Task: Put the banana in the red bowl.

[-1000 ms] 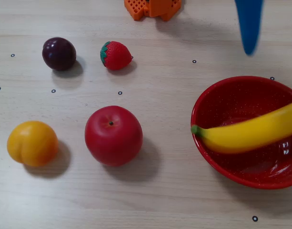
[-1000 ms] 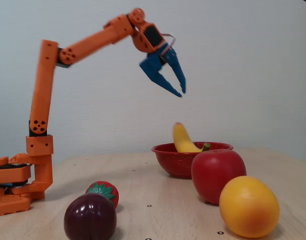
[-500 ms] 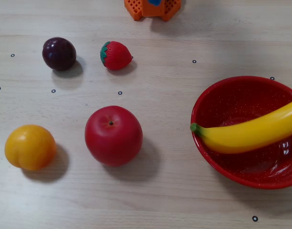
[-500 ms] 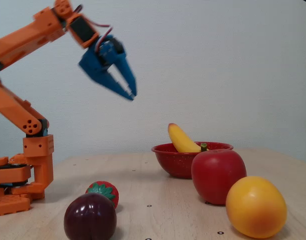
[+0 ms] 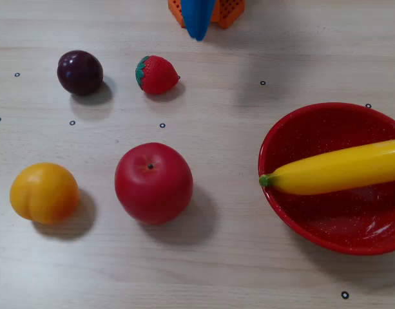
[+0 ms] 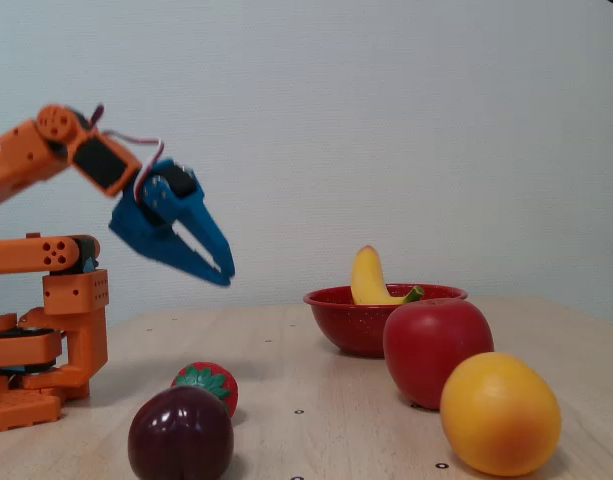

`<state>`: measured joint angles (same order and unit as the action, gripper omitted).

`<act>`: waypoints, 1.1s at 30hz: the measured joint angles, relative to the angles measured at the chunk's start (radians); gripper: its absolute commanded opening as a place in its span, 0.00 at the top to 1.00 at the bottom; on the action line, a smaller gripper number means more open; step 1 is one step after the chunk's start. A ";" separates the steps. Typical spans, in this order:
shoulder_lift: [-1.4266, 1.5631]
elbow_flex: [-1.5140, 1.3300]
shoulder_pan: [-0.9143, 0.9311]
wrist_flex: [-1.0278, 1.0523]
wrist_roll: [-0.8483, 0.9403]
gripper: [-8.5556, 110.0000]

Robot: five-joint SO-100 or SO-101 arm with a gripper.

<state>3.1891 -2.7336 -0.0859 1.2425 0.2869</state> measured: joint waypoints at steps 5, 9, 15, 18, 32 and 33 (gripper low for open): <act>0.114 -0.173 -0.002 -0.020 0.000 0.93; 0.115 -0.262 -0.002 -0.091 0.000 0.93; 0.107 -0.341 0.031 -0.144 0.000 0.93; 0.121 -0.341 0.051 -0.144 0.000 0.93; 0.121 -0.341 0.041 -0.144 0.006 0.93; 0.121 -0.341 0.041 -0.144 0.006 0.93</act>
<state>3.3103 -3.0741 -0.0445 1.0983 0.2930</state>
